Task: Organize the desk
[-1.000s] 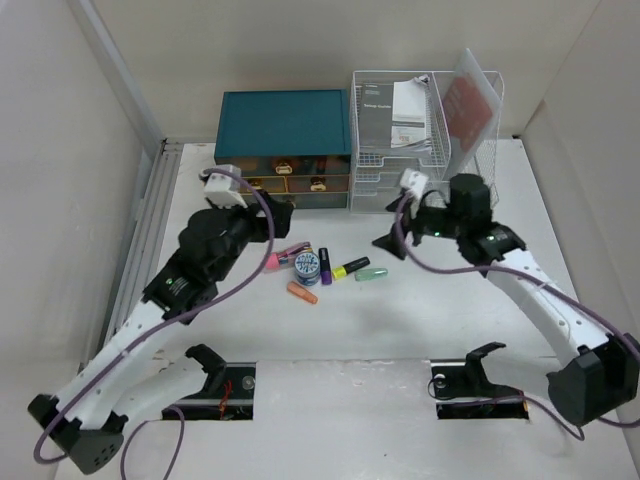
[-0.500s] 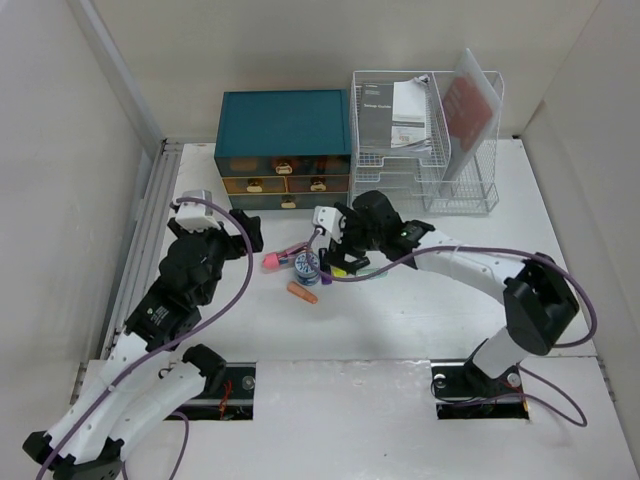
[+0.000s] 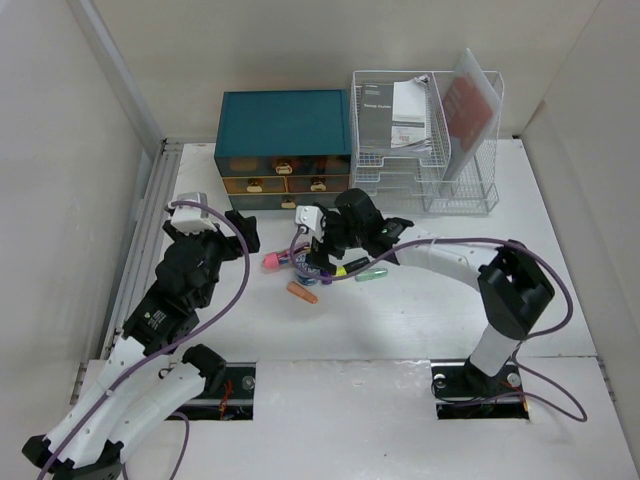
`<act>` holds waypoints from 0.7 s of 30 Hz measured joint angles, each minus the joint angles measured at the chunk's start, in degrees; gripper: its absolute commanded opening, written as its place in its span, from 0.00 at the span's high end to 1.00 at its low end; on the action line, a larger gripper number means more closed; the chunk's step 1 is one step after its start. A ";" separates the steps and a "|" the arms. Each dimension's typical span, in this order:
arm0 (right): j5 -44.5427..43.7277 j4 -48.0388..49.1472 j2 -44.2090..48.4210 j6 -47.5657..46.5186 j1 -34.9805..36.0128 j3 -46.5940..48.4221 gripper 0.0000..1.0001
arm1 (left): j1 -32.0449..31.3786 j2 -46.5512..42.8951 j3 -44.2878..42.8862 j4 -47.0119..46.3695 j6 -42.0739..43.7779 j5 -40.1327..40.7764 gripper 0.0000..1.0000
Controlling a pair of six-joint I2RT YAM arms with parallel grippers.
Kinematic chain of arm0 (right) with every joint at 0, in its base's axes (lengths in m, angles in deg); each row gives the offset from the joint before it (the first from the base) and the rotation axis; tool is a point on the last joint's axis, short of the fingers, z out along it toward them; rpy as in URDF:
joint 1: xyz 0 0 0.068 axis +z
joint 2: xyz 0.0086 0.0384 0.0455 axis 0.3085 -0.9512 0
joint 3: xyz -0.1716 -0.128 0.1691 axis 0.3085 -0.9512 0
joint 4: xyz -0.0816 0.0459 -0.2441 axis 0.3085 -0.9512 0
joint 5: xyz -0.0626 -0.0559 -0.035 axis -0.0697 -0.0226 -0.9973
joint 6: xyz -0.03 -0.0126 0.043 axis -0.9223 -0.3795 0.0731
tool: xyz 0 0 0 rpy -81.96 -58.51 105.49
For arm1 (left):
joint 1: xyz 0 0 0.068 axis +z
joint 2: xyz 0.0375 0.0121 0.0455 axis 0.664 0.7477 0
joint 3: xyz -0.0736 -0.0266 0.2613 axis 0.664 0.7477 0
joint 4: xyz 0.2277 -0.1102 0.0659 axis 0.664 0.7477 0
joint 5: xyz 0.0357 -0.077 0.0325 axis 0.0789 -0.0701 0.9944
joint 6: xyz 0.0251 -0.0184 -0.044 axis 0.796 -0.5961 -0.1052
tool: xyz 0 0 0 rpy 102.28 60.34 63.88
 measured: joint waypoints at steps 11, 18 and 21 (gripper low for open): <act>8.52 -2.08 -6.64 14.82 0.74 5.73 0.01 | 1.11 -1.07 0.20 -0.04 0.02 0.48 0.01; 6.69 -2.29 -8.46 18.25 1.49 5.84 0.01 | 1.11 -1.07 0.22 -0.04 0.00 0.50 0.01; 3.98 -2.25 -9.29 18.36 1.51 5.84 0.01 | 1.11 -1.07 0.22 -0.02 0.00 0.44 0.01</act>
